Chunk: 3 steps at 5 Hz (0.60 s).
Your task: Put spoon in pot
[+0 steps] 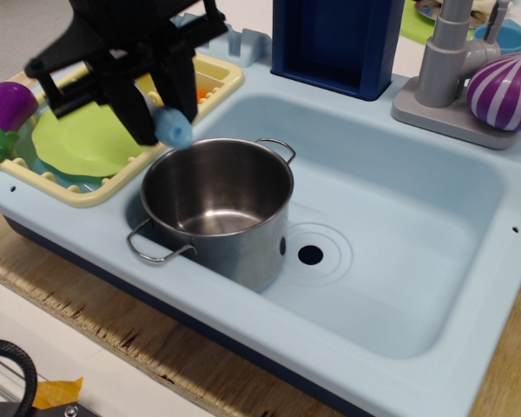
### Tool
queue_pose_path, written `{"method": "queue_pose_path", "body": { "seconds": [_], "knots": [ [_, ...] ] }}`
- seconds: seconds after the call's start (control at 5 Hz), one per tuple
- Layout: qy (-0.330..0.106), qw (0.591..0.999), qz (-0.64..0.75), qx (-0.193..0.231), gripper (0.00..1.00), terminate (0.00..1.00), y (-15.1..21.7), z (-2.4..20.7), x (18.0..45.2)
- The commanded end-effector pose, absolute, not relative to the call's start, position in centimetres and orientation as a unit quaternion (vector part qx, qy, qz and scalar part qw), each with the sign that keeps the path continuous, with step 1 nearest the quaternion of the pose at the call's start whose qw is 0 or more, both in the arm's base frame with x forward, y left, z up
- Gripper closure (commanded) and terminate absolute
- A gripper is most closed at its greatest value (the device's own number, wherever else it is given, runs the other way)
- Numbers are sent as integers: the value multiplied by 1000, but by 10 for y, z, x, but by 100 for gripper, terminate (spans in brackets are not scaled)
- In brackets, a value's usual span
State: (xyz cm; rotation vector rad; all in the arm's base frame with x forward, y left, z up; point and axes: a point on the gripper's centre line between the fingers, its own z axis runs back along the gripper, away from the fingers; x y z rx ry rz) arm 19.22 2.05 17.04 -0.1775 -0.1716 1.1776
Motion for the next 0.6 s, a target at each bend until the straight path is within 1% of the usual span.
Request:
{"method": "queue_pose_path", "body": {
  "seconds": [0.0, 0.2, 0.4],
  "knots": [
    [-91, 811, 557, -155, 100, 0, -5, 177, 188],
    [-83, 804, 560, -184, 100, 0, -24, 175, 190],
    [-45, 803, 555, -211, 100, 0, -41, 163, 199]
  ]
}}
